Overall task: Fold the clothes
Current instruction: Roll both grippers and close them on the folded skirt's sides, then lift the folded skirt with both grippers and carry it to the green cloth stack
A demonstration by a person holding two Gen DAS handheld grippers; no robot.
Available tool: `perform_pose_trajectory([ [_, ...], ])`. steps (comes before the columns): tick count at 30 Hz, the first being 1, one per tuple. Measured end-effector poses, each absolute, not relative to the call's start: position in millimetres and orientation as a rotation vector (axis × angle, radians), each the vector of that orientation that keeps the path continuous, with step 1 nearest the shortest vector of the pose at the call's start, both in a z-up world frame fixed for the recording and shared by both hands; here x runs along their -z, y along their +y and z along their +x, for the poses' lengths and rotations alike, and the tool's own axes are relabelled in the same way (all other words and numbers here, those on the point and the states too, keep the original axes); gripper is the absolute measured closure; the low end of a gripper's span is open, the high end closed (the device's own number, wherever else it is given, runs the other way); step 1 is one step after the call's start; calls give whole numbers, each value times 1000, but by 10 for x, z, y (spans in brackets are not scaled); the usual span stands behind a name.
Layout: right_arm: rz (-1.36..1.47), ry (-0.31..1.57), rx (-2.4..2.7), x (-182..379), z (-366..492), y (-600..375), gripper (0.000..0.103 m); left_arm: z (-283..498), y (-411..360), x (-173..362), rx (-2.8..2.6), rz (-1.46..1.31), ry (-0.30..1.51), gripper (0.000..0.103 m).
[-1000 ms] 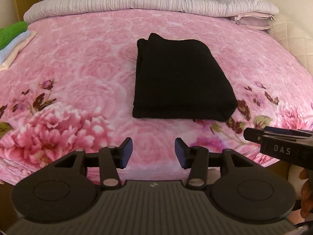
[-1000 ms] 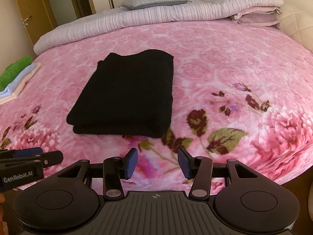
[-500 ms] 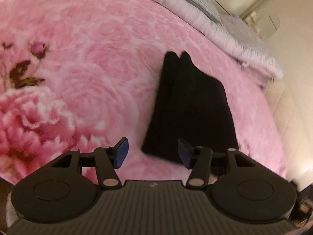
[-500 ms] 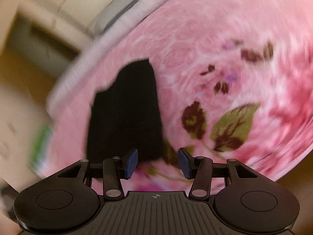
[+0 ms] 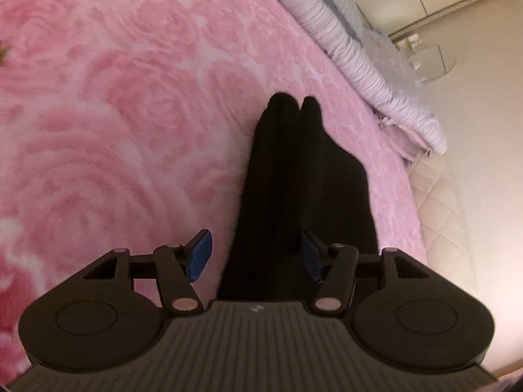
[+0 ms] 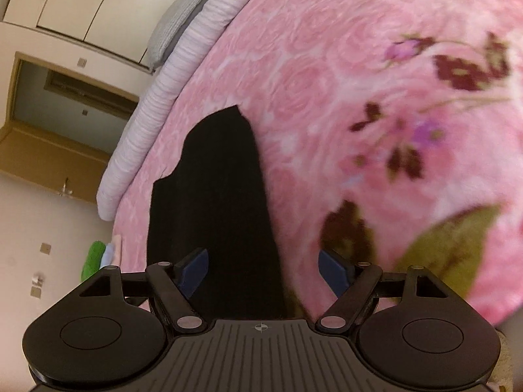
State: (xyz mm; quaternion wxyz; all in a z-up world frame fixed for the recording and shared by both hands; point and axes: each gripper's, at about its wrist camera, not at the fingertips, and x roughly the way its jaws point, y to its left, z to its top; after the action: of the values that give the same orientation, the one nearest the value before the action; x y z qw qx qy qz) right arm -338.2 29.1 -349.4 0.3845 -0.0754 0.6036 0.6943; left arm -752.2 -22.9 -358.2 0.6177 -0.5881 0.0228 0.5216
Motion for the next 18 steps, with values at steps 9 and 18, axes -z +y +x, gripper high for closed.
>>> perform_pose_trajectory([
  [9, -172, 1644, -1817, 3691, -3533, 654, 25, -7472, 120, 3788, -1077, -1403, 34, 49],
  [18, -268, 1637, -1956, 3783, -3810, 1015, 37, -7483, 457, 3944, -916, -1403, 60, 62],
])
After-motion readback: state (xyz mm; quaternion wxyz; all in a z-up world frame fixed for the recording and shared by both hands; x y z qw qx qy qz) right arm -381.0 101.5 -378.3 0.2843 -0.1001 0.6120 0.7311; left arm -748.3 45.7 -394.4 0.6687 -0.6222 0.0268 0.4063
